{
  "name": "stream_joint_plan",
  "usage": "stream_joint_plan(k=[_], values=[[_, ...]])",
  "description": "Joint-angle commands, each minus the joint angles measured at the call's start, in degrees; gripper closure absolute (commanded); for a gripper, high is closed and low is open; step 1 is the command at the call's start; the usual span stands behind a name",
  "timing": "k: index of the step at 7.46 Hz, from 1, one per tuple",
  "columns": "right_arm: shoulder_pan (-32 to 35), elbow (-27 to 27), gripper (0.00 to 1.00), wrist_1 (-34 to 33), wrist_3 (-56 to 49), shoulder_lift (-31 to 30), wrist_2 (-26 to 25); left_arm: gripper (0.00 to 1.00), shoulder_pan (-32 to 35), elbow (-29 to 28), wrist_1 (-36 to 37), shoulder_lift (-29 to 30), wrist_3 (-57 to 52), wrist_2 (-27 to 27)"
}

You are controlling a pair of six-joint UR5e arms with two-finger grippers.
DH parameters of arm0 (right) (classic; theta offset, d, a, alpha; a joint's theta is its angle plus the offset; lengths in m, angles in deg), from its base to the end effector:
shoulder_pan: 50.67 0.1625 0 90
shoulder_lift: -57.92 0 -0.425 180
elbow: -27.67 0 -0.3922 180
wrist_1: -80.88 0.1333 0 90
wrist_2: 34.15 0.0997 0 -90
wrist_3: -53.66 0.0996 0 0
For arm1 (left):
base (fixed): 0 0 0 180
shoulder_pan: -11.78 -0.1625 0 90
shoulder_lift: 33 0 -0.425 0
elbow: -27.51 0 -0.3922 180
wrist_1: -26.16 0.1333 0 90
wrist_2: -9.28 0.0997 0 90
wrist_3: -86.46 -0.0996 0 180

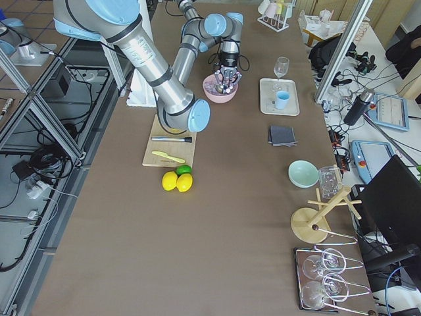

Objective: Put ice in cup with scoop
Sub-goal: 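Carry the scoop over the pink bowl and lower it into the ice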

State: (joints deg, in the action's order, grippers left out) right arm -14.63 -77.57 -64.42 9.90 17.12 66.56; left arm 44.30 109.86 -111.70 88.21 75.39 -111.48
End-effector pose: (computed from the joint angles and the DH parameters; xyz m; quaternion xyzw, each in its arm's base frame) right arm -0.4216 -0.4487 0.1672 0.0707 -0.0997 -0.7523 0.6473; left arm 0.5397 -0.4418 0.3020 0.4324 0.4197 0.5688 0.5598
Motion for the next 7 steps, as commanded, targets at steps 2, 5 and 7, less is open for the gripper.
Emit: stream_joint_plan(k=[2, 5, 7], values=[[-1.2, 4.6, 1.0, -0.3, 1.0, 1.3, -1.8, 0.02, 0.0, 0.0, 0.0, 0.0, 0.0, 0.0], [-3.2, 8.8, 1.0, -0.3, 4.0, 3.2, -2.2, 0.02, 0.0, 0.0, 0.0, 0.0, 0.0, 0.0], [-4.5, 11.6, 1.0, -0.2, 6.4, 5.0, -2.2, 0.02, 0.0, 0.0, 0.1, 0.0, 0.0, 0.0]])
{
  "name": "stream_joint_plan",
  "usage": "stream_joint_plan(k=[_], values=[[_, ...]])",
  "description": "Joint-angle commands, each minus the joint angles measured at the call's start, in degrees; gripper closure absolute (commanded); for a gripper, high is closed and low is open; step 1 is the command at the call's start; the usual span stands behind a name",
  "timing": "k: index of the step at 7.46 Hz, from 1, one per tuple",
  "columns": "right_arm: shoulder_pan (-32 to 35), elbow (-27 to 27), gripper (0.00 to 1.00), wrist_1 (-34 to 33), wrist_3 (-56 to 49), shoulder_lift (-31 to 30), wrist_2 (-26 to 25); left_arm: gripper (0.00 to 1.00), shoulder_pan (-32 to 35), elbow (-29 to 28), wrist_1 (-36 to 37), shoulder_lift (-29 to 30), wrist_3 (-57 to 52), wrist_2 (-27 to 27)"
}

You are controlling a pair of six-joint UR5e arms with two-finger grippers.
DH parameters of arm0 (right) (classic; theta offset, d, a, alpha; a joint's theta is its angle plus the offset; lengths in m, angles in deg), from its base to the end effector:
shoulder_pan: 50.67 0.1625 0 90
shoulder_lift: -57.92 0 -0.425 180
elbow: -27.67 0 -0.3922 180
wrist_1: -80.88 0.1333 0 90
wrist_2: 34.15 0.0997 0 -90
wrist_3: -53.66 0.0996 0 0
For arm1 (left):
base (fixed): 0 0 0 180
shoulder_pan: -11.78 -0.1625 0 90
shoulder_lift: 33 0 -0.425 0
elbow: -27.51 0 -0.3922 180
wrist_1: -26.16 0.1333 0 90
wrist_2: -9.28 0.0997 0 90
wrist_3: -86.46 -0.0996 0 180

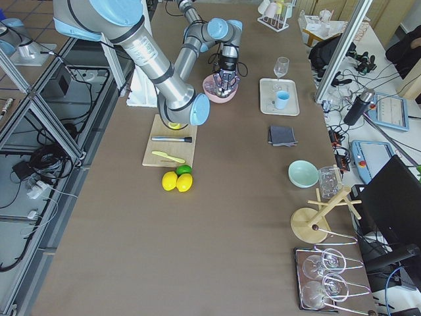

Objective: Put ice in cup with scoop
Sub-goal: 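Carry the scoop over the pink bowl and lower it into the ice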

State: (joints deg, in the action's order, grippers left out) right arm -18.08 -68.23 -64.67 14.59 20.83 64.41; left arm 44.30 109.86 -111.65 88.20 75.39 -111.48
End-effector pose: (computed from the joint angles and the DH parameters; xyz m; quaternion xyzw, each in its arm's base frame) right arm -0.4815 -0.4485 0.1760 0.0161 -0.0782 -0.7450 0.6623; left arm 0.5398 -0.4418 0.3022 0.4320 0.4196 0.5689 0.5601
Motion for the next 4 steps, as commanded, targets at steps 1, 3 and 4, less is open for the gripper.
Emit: stream_joint_plan(k=[1, 3, 4], values=[[-1.2, 3.1, 1.0, 0.2, 1.9, 1.8, 0.0, 0.02, 0.0, 0.0, 0.1, 0.0, 0.0, 0.0], [-1.6, 5.4, 1.0, 0.7, 3.1, 3.1, 0.0, 0.02, 0.0, 0.0, 0.1, 0.0, 0.0, 0.0], [-1.9, 5.5, 1.0, 0.8, 3.2, 3.1, 0.0, 0.02, 0.0, 0.0, 0.1, -0.1, 0.0, 0.0]])
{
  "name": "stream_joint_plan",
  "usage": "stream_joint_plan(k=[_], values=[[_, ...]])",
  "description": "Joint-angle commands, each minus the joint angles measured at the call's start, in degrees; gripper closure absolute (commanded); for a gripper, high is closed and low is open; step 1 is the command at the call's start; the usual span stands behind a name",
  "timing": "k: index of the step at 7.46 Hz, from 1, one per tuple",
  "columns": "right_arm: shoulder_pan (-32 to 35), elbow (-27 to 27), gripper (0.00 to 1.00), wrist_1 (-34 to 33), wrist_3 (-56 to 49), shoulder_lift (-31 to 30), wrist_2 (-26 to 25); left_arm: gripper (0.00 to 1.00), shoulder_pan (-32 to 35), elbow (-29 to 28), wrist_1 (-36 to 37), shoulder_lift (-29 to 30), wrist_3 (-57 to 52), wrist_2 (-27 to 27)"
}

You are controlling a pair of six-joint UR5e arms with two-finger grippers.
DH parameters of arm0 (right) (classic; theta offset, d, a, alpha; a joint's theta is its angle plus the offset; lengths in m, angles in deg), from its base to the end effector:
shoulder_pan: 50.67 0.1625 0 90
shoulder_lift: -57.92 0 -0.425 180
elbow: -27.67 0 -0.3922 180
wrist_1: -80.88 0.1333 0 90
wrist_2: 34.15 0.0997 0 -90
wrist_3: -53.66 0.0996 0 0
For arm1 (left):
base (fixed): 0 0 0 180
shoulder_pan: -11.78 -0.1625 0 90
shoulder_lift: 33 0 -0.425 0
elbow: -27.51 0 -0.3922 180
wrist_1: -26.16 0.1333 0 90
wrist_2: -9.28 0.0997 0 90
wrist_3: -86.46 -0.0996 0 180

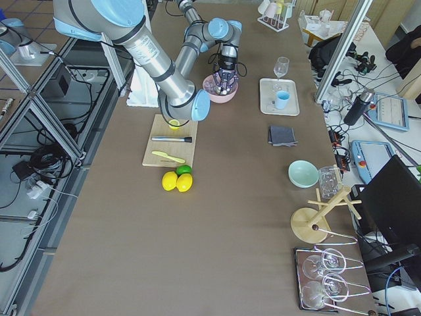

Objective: Put ice in cup with scoop
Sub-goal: 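Carry the scoop over the pink bowl and lower it into the ice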

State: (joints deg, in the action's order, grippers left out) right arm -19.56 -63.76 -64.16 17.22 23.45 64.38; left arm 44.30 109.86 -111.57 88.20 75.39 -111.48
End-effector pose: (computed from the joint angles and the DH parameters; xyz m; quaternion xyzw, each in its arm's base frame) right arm -0.5100 -0.4462 0.1694 0.0019 -0.0762 -0.7379 0.6706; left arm 0.5399 -0.4419 0.3024 0.4314 0.4195 0.5690 0.5605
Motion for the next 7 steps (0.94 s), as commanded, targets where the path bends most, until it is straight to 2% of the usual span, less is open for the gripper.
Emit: stream_joint_plan(k=[1, 3, 4, 6, 7], values=[[-0.4, 0.6, 1.0, 0.3, 0.4, 0.4, 0.0, 0.02, 0.0, 0.0, 0.0, -0.1, 0.0, 0.0], [-0.4, -2.0, 1.0, 0.2, -0.4, -0.3, 0.0, 0.02, 0.0, 0.0, 0.0, -0.1, 0.0, 0.0], [-0.3, -5.7, 1.0, -1.0, -1.6, -1.7, -0.4, 0.02, 0.0, 0.0, 0.0, -0.1, 0.0, 0.0], [-0.3, -8.9, 1.0, -6.3, -2.1, -2.3, -0.7, 0.02, 0.0, 0.0, -0.1, -0.1, 0.0, -0.1], [-0.3, -8.9, 1.0, -7.3, -2.1, -2.4, -2.0, 0.02, 0.0, 0.0, -0.1, -0.2, 0.0, -0.1]])
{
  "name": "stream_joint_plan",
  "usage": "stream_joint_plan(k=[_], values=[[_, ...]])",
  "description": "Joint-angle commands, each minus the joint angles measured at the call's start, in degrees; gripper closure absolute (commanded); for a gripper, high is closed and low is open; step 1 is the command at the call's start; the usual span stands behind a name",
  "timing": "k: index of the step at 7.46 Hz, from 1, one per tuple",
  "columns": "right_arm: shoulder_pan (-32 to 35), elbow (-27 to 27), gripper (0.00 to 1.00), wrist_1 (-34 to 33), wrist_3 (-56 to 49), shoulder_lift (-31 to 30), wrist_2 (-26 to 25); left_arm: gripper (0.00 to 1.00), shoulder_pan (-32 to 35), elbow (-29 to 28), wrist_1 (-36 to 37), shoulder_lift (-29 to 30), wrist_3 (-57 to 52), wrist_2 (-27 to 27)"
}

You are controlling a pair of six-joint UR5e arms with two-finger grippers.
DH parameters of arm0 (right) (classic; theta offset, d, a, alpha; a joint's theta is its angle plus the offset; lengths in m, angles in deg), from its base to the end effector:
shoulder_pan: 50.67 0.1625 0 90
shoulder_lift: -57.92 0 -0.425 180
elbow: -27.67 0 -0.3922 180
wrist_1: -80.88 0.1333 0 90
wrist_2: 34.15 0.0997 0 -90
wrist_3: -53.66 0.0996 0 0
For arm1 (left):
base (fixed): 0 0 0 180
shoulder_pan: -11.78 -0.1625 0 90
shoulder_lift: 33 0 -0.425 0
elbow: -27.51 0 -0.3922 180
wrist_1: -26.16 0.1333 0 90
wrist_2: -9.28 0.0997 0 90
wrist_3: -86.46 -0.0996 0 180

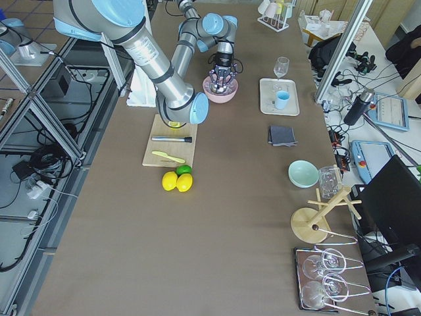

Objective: Put ice in cup with scoop
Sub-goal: 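Drag the scoop through the ice cubes with the right gripper to fill it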

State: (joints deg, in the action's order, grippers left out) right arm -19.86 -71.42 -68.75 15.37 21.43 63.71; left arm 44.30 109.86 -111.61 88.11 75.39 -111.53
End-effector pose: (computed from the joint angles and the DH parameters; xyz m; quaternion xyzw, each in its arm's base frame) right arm -0.4771 -0.4239 0.1604 0.0130 -0.0721 -0.7509 0.6564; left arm 0.5396 -0.4416 0.3034 0.4309 0.4197 0.5692 0.5605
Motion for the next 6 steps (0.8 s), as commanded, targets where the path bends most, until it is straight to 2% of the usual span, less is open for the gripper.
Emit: stream_joint_plan(k=[1, 3, 6], values=[[0.0, -0.6, 1.0, -3.3, 0.0, -0.3, -1.9, 0.02, 0.0, 0.2, 0.0, -0.1, -0.1, 0.0], [0.0, 5.5, 1.0, -3.0, 0.8, 3.0, -2.1, 0.02, 0.0, 0.7, 0.0, -0.5, -0.1, 0.0], [0.0, 6.9, 1.0, -3.4, 1.5, 3.9, -3.6, 0.02, 0.1, 1.6, 0.0, -1.2, -0.1, 0.0]])
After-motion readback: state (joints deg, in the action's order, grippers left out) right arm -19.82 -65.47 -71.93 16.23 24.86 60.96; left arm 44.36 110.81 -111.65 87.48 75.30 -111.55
